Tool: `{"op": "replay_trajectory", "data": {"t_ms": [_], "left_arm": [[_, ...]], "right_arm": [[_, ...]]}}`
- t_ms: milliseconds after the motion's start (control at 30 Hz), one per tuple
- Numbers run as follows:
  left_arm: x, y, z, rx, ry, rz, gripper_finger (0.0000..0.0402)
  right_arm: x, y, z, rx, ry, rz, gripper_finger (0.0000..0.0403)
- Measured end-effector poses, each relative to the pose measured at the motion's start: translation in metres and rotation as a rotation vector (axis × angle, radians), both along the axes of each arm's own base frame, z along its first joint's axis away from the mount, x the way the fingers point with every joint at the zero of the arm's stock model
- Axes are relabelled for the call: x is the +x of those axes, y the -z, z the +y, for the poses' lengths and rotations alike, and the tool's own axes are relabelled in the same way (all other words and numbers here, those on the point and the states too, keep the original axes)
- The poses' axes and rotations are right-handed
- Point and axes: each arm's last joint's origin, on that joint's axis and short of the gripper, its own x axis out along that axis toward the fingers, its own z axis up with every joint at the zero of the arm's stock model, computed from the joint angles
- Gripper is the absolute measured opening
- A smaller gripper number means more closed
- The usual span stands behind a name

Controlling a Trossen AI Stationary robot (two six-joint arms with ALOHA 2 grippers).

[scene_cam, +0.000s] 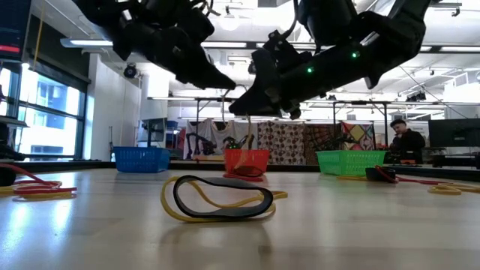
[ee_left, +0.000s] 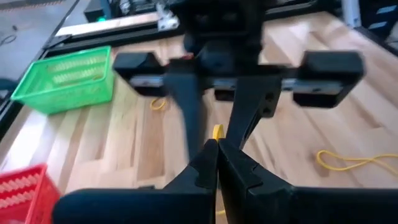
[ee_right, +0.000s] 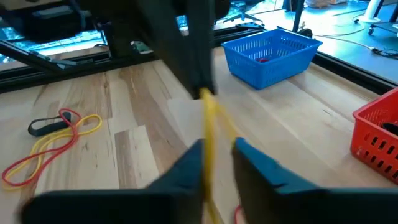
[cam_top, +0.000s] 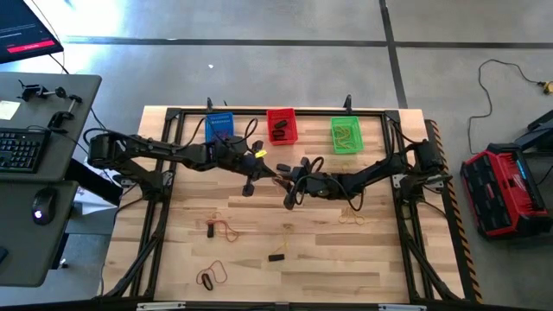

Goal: Sort rubber bands into baskets
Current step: Put the yellow rubber band into the green bin

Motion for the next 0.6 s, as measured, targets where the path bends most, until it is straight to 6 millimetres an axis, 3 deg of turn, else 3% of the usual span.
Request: {"op": "replay_trajectory", "data": {"t_ms": [100,300,600], "left_arm": [[-0.0012,0.0020,0.0014,-0.011,-0.020,0.025,0.0003],[-0.0034,0.0060,0.0023,-0.003,-0.061,0.074,0.0031],[-0.0013,0.0022,0.0022,0.009,-0.030,0.026,0.0109]], "right_arm": [[0.0000,0.0001,0.0001,-0.001,0.000,0.001,0.0010],[0.0000,0.0001,0.0001,0.000,0.000,0.001,0.0015],[-0.0001,-0.0004,-0.0006,-0.004,0.002,0.001,0.0002]]}}
